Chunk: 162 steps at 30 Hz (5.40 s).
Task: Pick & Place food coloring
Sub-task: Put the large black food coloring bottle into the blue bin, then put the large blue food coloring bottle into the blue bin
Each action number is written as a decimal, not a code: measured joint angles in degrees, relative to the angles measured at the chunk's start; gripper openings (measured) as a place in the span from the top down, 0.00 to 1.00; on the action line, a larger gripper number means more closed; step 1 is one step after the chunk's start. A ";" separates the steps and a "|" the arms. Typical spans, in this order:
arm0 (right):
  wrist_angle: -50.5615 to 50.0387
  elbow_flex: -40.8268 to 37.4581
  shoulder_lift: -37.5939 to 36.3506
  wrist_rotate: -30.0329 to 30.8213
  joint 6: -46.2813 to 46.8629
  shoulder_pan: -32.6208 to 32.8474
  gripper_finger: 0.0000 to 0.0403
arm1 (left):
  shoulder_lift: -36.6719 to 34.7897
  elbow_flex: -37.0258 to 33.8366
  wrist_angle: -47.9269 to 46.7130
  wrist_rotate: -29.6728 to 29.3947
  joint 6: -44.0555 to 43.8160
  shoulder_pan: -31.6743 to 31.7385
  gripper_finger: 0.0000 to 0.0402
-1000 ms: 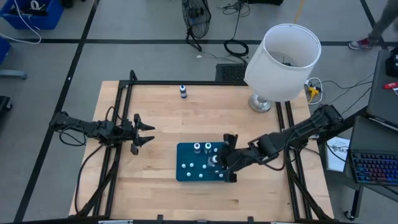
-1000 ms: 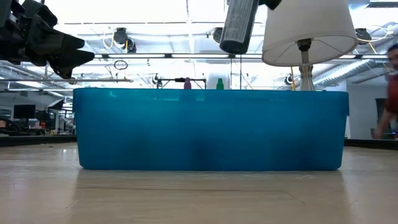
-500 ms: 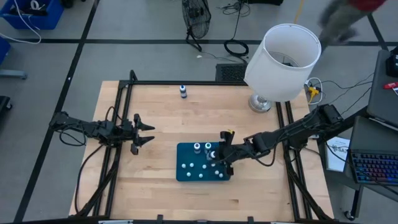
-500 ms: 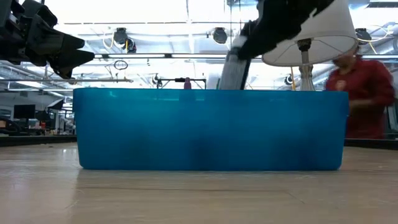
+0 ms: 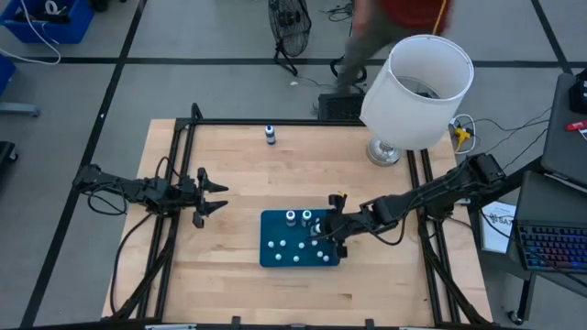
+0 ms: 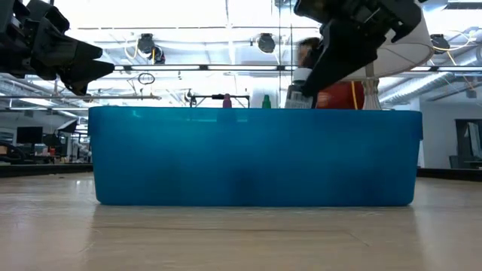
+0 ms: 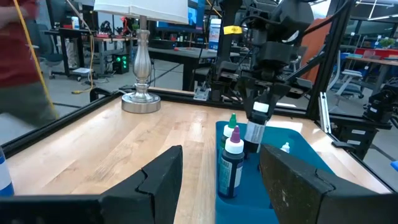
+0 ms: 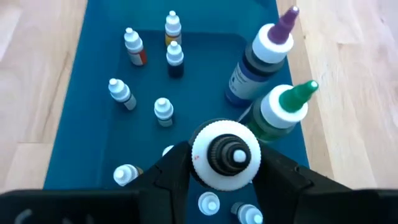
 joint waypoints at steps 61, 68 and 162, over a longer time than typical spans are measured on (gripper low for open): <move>-17.04 15.85 14.68 -2.95 -1.15 -2.69 0.68 | 0.01 0.00 -0.04 0.03 0.00 0.01 0.47; -13.83 14.11 14.51 -5.37 1.33 -2.69 0.68 | 0.01 0.00 -0.04 0.02 0.00 0.00 0.47; 22.27 -55.62 -82.38 -2.48 -9.05 -13.20 0.46 | -0.02 0.00 0.00 0.00 0.02 0.00 0.47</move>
